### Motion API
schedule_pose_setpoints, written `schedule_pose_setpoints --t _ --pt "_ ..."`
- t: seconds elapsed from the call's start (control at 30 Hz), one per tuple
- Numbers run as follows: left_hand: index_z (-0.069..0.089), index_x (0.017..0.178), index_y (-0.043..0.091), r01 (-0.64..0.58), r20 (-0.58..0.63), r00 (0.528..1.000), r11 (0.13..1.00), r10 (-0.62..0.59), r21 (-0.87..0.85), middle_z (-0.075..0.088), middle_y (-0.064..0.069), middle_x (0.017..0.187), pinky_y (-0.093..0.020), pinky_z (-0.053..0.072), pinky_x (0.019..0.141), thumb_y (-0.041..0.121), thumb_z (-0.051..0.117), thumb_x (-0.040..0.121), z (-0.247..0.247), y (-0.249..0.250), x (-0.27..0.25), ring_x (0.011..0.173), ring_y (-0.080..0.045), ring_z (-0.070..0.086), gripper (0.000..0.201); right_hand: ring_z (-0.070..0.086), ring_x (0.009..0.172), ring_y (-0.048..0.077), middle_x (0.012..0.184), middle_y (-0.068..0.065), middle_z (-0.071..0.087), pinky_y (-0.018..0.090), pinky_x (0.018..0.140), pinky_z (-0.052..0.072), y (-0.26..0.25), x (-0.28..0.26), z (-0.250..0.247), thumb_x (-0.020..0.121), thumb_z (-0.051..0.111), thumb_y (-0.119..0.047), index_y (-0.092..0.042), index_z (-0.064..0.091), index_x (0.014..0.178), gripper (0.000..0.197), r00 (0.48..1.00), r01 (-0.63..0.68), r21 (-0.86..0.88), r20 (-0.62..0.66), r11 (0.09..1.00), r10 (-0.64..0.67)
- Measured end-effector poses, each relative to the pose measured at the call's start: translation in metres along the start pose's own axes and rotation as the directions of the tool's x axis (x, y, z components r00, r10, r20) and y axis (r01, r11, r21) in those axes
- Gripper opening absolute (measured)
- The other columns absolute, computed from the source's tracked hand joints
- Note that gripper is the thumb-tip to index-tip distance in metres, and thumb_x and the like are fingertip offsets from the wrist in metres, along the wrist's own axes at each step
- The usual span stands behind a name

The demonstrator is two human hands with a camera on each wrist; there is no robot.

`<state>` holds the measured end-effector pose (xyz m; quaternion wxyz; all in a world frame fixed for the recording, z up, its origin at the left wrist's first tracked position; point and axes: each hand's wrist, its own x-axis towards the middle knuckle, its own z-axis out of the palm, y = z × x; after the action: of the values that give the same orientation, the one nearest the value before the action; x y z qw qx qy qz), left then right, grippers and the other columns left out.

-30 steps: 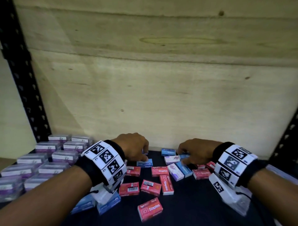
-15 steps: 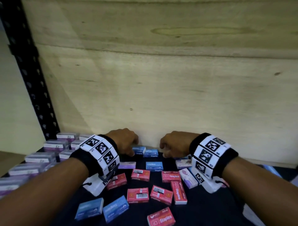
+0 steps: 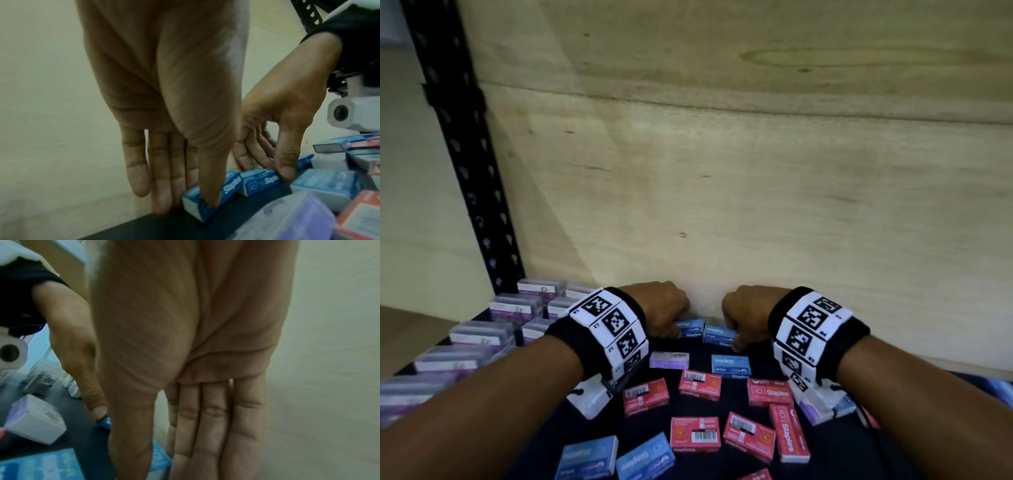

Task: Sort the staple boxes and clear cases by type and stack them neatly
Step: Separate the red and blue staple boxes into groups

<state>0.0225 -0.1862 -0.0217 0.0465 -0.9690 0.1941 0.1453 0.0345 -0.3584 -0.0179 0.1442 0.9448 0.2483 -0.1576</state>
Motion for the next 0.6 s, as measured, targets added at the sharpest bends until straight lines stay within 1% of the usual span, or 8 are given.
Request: schedule_pose_setpoints --t 0.03,0.1,0.17,0.3,0.4,0.5,0.53,0.6 --pt "0.062 0.119 0.017 0.005 0.010 1.000 1.000 -0.005 0.009 0.066 -0.004 0.111 -0.036 0.053 0.085 0.032 0.063 0.092 0.000 -0.001 -0.002 0.097 -0.023 0.063 0.031 0.060 0.064 0.023 0.066 0.003 0.060 0.034 0.070 0.054 -0.001 0.000 0.000 0.085 0.076 -0.033 -0.009 0.059 0.072 0.032 1.000 -0.004 -0.007 -0.004 1.000 0.004" --pt "0.061 0.119 0.015 0.024 0.024 0.999 1.000 -0.024 0.017 0.065 -0.005 0.111 -0.033 0.052 0.083 0.034 0.061 0.093 -0.001 -0.003 -0.008 0.097 -0.023 0.063 0.032 0.054 0.056 0.021 0.058 0.001 0.053 0.030 0.064 0.049 -0.002 0.000 -0.002 0.086 0.075 -0.031 -0.011 0.052 0.064 0.038 1.000 -0.008 -0.019 0.001 1.000 0.008" --pt "0.061 0.118 0.015 0.044 0.027 0.999 0.999 -0.045 0.026 0.065 -0.004 0.111 -0.033 0.051 0.082 0.037 0.060 0.093 -0.003 -0.004 -0.014 0.096 -0.023 0.063 0.033 0.054 0.057 0.022 0.057 0.001 0.053 0.028 0.060 0.047 -0.004 0.000 -0.005 0.087 0.074 -0.029 -0.011 0.051 0.062 0.039 0.999 -0.005 -0.031 0.033 1.000 0.006" --pt "0.063 0.115 0.016 0.052 0.031 0.998 0.998 -0.053 0.042 0.065 -0.003 0.107 -0.034 0.053 0.081 0.041 0.061 0.091 -0.011 0.001 -0.029 0.094 -0.022 0.063 0.034 0.058 0.059 0.022 0.055 0.000 0.055 0.035 0.066 0.055 -0.004 -0.010 -0.009 0.084 0.077 -0.031 -0.011 0.053 0.057 0.041 0.998 -0.030 -0.023 0.061 0.999 0.031" --pt "0.063 0.113 0.019 0.019 0.028 0.999 0.999 -0.020 0.031 0.065 0.001 0.107 -0.029 0.049 0.073 0.042 0.061 0.090 -0.021 0.015 -0.039 0.092 -0.020 0.062 0.032 0.050 0.052 0.019 0.055 0.000 0.052 0.030 0.059 0.047 0.005 -0.029 -0.016 0.082 0.078 -0.032 -0.012 0.051 0.058 0.042 0.998 -0.059 -0.003 0.023 0.998 0.059" --pt "0.064 0.108 0.020 -0.042 0.011 0.999 0.999 0.041 0.025 0.068 0.001 0.104 -0.033 0.053 0.077 0.045 0.063 0.087 -0.026 0.040 -0.046 0.092 -0.021 0.064 0.032 0.055 0.059 0.021 0.060 -0.001 0.056 0.032 0.067 0.051 0.024 -0.058 -0.018 0.080 0.079 -0.035 -0.011 0.060 0.068 0.033 0.993 -0.122 0.025 0.003 0.992 0.122" --pt "0.064 0.108 0.020 -0.067 0.009 0.998 0.998 0.066 0.021 0.068 0.002 0.104 -0.034 0.054 0.080 0.046 0.064 0.087 -0.027 0.049 -0.047 0.092 -0.021 0.064 0.033 0.058 0.064 0.022 0.064 -0.001 0.059 0.032 0.070 0.052 0.031 -0.068 -0.017 0.080 0.079 -0.036 -0.009 0.066 0.078 0.030 0.990 -0.142 0.032 0.011 0.989 0.142" --pt "0.063 0.109 0.022 -0.121 0.009 0.993 0.993 0.121 0.018 0.067 0.003 0.105 -0.034 0.053 0.082 0.047 0.065 0.086 -0.030 0.073 -0.052 0.093 -0.020 0.063 0.034 0.066 0.077 0.023 0.080 0.001 0.070 0.031 0.071 0.053 0.047 -0.091 -0.010 0.080 0.079 -0.039 -0.007 0.072 0.099 0.039 0.978 -0.205 0.036 0.043 0.978 0.203"
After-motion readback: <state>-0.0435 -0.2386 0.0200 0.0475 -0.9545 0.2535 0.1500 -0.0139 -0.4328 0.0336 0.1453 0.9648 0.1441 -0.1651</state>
